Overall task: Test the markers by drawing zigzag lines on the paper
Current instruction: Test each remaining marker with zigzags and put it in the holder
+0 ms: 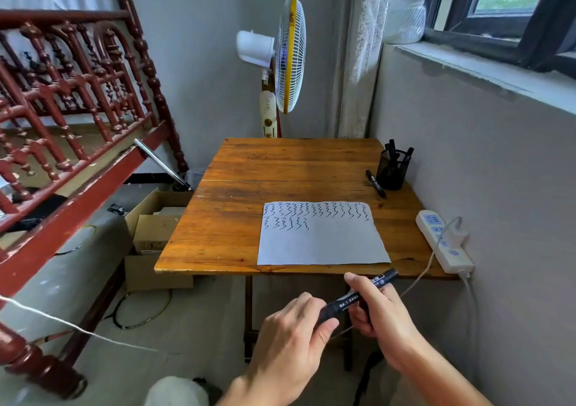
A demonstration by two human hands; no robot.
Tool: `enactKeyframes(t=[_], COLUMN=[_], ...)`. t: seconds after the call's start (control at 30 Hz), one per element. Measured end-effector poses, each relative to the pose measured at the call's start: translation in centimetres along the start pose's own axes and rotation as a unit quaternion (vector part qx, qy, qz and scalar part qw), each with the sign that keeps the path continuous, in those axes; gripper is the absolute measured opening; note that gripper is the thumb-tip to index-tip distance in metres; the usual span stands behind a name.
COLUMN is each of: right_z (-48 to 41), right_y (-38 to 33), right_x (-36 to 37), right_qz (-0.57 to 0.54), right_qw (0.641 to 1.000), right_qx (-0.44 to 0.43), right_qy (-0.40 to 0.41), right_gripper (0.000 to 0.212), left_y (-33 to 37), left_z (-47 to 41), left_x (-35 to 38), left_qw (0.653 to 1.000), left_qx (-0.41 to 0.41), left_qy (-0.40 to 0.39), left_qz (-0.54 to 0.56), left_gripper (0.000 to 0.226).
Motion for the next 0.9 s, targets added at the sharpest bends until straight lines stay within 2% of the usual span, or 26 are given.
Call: enactKeyframes(t=[0.13, 0.23, 0.33, 0.5, 0.63, 0.7, 0.73, 0.77, 0.8, 0.87, 0.9], right_z=[0.5, 0.6, 0.5, -0.2, -0.5, -0.8, -0.9, -1.1, -1.3, -1.7, -1.8], right_y=[-0.7, -1.4, -1.8, -2.0, -2.7, -3.0, -3.1, -3.2, -3.2, -3.3, -3.4], right_x=[0.1, 0.2, 0.3, 0.4, 0.3, 0.2, 0.1, 0.0, -0.1, -0.3, -0.3], right_qz=[-0.016, -0.029, -0.057, -0.106, -0.097, -0.086, -0.087, -0.09, -0.092, -0.083, -0.075], right_qw=[0.999, 0.997, 0.995, 0.99, 0.989, 0.988, 0.988, 0.988, 0.988, 0.987, 0.987], right_qx=[-0.041, -0.072, -0.083, -0.085, -0.113, -0.121, -0.12, -0.115, -0.108, -0.098, -0.097], right_qy=[0.015, 0.022, 0.021, 0.03, 0.024, 0.028, 0.037, 0.049, 0.065, 0.096, 0.108], right_gripper=[0.03, 0.031, 0.035, 0.037, 0.034, 0.034, 0.035, 0.036, 0.039, 0.042, 0.042], left_y=[0.1, 0.2, 0.4, 0.9, 1.6, 1.7, 1.6, 1.2, 0.8, 0.3, 0.2], left_z=[0.3, 0.6, 0.8, 0.8, 0.9, 0.6, 0.3, -0.1, -0.6, -1.7, -2.1], left_x=[-0.2, -0.2, 0.4, 1.4, 1.9, 2.1, 2.2, 2.2, 2.0, 1.4, 1.1], left_qw=[1.0, 0.99, 0.958, 0.84, 0.731, 0.697, 0.705, 0.745, 0.81, 0.939, 0.977], left_qx=[-0.021, -0.097, -0.186, -0.362, -0.439, -0.458, -0.455, -0.435, -0.39, -0.239, -0.152], left_qy=[-0.022, -0.029, -0.042, -0.099, -0.146, -0.161, -0.163, -0.16, -0.15, -0.108, -0.091], left_qz=[0.004, 0.1, 0.214, 0.391, 0.501, 0.528, 0.518, 0.48, 0.411, 0.22, 0.12], left_gripper=[0.027, 0.03, 0.041, 0.043, 0.043, 0.043, 0.042, 0.041, 0.041, 0.039, 0.039])
Point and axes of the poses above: each hand's wrist, its own z-axis away from the middle knuckle, its own x-axis out of the palm, y = z × x, the point moved 6 cm from there along -z, towards the middle knuckle, and after that the axes turned 15 degrees about y, right-handed, at the moved point
